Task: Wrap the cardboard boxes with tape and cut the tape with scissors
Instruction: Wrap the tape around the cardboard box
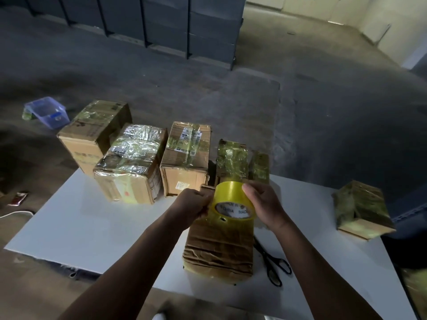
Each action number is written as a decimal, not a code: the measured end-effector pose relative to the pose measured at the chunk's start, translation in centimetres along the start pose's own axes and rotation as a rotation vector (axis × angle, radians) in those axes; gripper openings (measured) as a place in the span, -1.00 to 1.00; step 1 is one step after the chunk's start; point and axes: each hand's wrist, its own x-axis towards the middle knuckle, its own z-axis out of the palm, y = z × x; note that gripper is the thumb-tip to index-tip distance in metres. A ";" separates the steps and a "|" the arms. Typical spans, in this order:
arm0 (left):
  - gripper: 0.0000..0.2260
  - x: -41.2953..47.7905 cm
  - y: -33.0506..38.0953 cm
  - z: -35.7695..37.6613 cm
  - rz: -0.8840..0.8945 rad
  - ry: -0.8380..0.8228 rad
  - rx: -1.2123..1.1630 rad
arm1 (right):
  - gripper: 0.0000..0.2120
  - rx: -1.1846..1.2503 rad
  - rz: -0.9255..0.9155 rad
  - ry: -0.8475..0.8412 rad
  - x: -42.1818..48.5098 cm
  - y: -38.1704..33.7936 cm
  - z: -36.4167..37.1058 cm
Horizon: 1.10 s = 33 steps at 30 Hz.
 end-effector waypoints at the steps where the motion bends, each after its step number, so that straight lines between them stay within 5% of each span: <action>1: -0.76 0.0 -0.2 -0.4 0.000 0.026 0.004 | -0.67 -0.028 -0.014 -0.014 0.0 -0.1 -0.1; 16: -0.89 1.9 -3.6 -5.2 -0.062 0.109 -0.070 | -0.57 -0.811 0.048 -0.193 1.1 -3.0 2.5; 19: -0.77 2.4 -4.8 -5.8 -0.112 0.072 -0.055 | -0.54 -0.958 0.026 -0.206 1.5 -3.8 3.9; 33: -0.71 4.6 -7.2 -5.7 -0.168 -0.036 -0.066 | -0.59 -1.053 0.157 -0.202 2.1 -3.9 5.4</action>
